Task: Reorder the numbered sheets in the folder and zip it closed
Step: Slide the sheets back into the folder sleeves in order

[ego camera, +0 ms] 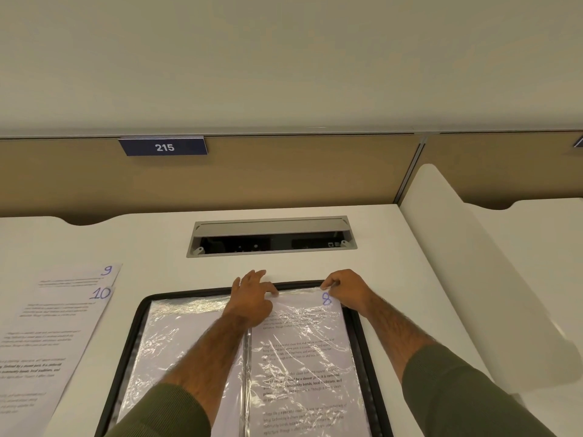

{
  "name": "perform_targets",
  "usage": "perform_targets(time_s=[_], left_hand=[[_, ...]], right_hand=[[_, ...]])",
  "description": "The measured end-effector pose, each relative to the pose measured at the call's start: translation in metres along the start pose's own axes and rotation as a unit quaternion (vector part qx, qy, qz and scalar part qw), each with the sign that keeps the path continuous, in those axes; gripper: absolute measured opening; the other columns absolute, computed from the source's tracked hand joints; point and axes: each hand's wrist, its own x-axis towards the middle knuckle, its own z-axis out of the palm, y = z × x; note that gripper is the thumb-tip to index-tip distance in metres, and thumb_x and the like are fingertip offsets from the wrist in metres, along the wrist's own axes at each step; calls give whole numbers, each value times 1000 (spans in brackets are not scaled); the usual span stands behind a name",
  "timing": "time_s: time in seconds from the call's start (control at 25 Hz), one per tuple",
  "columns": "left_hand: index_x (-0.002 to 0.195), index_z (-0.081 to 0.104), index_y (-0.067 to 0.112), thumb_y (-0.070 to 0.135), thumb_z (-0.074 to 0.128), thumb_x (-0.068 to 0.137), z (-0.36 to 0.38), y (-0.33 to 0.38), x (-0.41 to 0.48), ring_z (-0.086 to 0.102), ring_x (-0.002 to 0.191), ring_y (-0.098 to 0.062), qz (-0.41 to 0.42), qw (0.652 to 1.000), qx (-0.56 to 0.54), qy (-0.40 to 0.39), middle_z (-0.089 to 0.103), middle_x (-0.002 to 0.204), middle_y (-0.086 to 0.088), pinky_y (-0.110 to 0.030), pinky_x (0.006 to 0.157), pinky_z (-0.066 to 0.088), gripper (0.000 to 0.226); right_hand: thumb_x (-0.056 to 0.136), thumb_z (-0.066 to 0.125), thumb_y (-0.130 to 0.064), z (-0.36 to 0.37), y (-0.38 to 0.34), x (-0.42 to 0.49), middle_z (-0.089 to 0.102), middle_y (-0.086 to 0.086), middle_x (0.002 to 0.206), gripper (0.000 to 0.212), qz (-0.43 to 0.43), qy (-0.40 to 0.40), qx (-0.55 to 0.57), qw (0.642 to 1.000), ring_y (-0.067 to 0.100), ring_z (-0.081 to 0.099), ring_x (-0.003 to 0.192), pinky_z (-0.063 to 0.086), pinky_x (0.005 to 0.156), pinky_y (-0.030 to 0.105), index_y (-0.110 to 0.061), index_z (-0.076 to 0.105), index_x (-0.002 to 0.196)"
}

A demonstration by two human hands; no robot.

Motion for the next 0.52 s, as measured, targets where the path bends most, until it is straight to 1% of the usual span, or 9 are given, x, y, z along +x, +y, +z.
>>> perform_targets(time_s=[0.08, 0.16, 0.2, 0.28, 0.32, 0.36, 0.44, 0.52], left_hand=[[121, 65, 36, 21, 56, 96, 0, 1, 0, 2, 156, -21, -4, 1000, 4, -4, 18, 167, 4, -50, 125, -6, 30], [119, 66, 33, 23, 54, 97, 0, 2, 0, 2, 156, -22, -7, 1000, 8, -3, 18, 167, 3, -49, 124, -6, 26], [119, 66, 32, 25, 54, 98, 0, 3, -1, 2, 156, -22, -7, 1000, 12, -2, 18, 167, 3, -49, 124, -5, 25], [124, 63, 30, 28, 52, 99, 3, 2, -5, 2, 156, -22, 2, 1000, 16, 10, 17, 168, 1, -47, 124, -3, 28], [132, 58, 29, 31, 51, 100, 7, 2, -9, 2, 156, -22, 9, 1000, 15, 22, 14, 168, 0, -46, 125, -3, 32], [142, 49, 28, 35, 48, 102, 13, 2, -16, 0, 156, -22, 14, 999, 16, 40, 9, 169, 0, -44, 124, -4, 41], [159, 22, 27, 48, 36, 106, 28, 1, -35, -10, 156, -21, 15, 997, 30, 75, -7, 170, 0, -41, 124, -8, 59], [161, -5, 28, 59, 21, 105, 45, -2, -62, -24, 152, -20, 9, 994, 56, 94, -26, 165, 1, -40, 124, -15, 69]], right_hand=[[96, 60, -4, -1, -1, -1, 68, 8, 113, 17, 13, -9, 16, 1000, 17, 61, 94, 47, 64, 16, -6, 76, 102], [96, 63, -8, -2, -2, -2, 68, 8, 108, 14, 27, -18, 35, 999, 16, 62, 89, 47, 61, 18, -5, 76, 100], [96, 63, -9, -2, -2, -3, 67, 7, 107, 13, 34, -20, 45, 998, 18, 63, 90, 49, 62, 20, -5, 75, 101], [96, 61, -7, -2, -1, -7, 64, 8, 111, 16, 50, -15, 86, 995, 23, 65, 97, 55, 63, 24, -10, 69, 109], [96, 60, -6, -2, 0, -11, 63, 9, 115, 22, 61, -12, 122, 991, 25, 66, 99, 57, 63, 26, -12, 65, 117], [96, 61, -9, -2, 1, -17, 62, 10, 118, 28, 75, -10, 162, 984, 27, 66, 100, 58, 64, 28, -13, 61, 124], [96, 65, -21, 1, 5, -33, 61, 11, 120, 37, 101, -6, 222, 970, 27, 67, 101, 58, 65, 31, -16, 54, 131], [96, 66, -35, 8, 13, -54, 61, 12, 122, 45, 125, 0, 264, 956, 29, 66, 103, 58, 64, 32, -17, 51, 135]])
